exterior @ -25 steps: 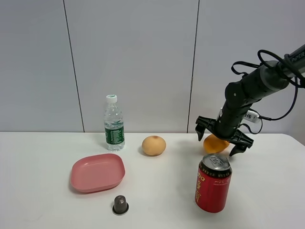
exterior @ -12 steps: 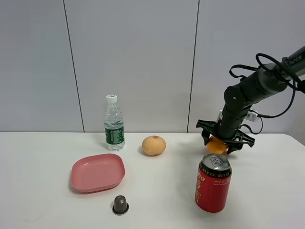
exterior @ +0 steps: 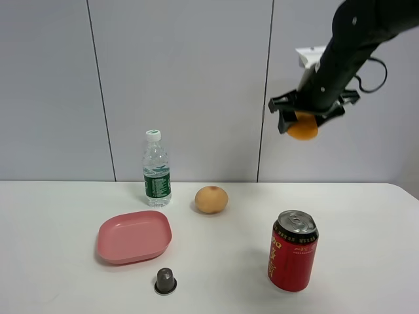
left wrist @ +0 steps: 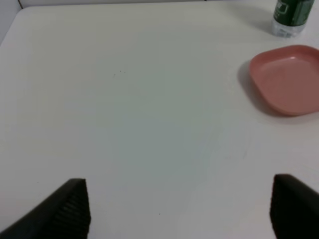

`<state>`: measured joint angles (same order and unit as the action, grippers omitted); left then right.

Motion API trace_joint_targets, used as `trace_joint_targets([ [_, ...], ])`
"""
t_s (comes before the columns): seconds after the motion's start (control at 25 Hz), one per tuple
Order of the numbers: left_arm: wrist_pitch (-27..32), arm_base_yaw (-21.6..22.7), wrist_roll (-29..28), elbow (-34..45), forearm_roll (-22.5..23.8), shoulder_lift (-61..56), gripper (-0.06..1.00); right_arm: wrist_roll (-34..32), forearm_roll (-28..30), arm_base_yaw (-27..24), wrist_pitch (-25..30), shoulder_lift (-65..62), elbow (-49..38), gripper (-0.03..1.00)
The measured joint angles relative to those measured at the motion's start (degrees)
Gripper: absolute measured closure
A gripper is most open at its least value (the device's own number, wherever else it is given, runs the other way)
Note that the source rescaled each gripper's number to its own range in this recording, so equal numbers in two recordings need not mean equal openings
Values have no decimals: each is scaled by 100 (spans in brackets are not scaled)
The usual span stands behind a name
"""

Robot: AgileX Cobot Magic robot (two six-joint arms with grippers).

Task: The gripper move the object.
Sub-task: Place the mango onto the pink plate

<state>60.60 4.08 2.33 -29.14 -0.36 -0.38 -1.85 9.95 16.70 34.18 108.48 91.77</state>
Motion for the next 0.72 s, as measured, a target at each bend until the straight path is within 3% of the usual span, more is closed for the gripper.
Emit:
trace_joint_targets([
  [0.2,0,0,0,0,0,0,-6,2278,-732,1284,158,-744,7,97],
  [0.4,0,0,0,0,0,0,-6,4144,-1289,2493,281,-543,7,97],
  [0.56,0,0,0,0,0,0,-6,5122,-1735,2883,-31,-32,7,97],
  [0.72,0,0,0,0,0,0,-6,5310,-1826,2937,-915,527,7,97],
])
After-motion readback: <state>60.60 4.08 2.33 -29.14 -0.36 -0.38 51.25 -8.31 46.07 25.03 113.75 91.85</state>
